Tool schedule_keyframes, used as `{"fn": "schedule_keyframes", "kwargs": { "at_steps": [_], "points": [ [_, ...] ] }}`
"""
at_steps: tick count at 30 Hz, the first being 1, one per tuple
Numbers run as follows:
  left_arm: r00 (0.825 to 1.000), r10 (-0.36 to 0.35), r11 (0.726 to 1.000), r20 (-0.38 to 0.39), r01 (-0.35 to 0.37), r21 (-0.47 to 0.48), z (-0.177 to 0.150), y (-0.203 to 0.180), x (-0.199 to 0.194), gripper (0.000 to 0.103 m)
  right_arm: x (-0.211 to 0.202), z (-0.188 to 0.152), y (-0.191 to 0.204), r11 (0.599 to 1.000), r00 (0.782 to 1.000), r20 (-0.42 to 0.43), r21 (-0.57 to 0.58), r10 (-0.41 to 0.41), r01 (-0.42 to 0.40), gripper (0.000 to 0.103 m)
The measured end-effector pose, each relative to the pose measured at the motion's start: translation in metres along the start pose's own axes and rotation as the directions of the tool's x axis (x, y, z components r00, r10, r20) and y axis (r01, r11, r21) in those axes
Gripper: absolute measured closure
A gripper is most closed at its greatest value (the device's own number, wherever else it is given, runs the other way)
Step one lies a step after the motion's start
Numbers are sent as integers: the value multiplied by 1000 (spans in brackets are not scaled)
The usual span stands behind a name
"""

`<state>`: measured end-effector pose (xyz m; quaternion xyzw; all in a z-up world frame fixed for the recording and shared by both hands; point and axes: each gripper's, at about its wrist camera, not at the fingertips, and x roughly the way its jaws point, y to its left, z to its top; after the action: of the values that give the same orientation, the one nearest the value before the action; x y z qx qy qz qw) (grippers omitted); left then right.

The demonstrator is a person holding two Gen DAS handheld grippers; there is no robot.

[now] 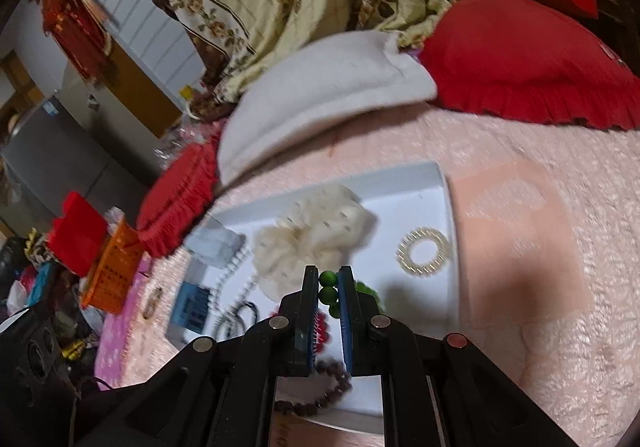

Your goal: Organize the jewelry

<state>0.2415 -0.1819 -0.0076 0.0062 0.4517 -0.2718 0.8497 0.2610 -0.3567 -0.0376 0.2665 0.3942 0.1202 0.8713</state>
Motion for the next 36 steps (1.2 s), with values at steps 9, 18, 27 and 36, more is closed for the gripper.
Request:
{"fn": "schedule_keyframes", "kwargs": {
  "at_steps": [9, 18, 27, 36],
  "points": [
    [998, -9, 1000, -66, 9, -5, -6, 5, 19, 90, 22, -8, -27, 993, 993, -79, 82, -84, 90, 93],
    [994, 105, 994, 5, -105, -34, -22, 53, -28, 82, -10, -27, -5, 980, 981, 16, -46, -194, 195, 63],
    [948, 319, 905, -1, -304, -299, -36, 194, -46, 73, -21, -60, -16, 928, 935, 0, -119, -355, 352, 63],
    [961, 271, 917, -56, -275, -288, -41, 209, -17, 74, -3, -71, -23, 924, 930, -34, -137, -365, 358, 81]
  ]
}}
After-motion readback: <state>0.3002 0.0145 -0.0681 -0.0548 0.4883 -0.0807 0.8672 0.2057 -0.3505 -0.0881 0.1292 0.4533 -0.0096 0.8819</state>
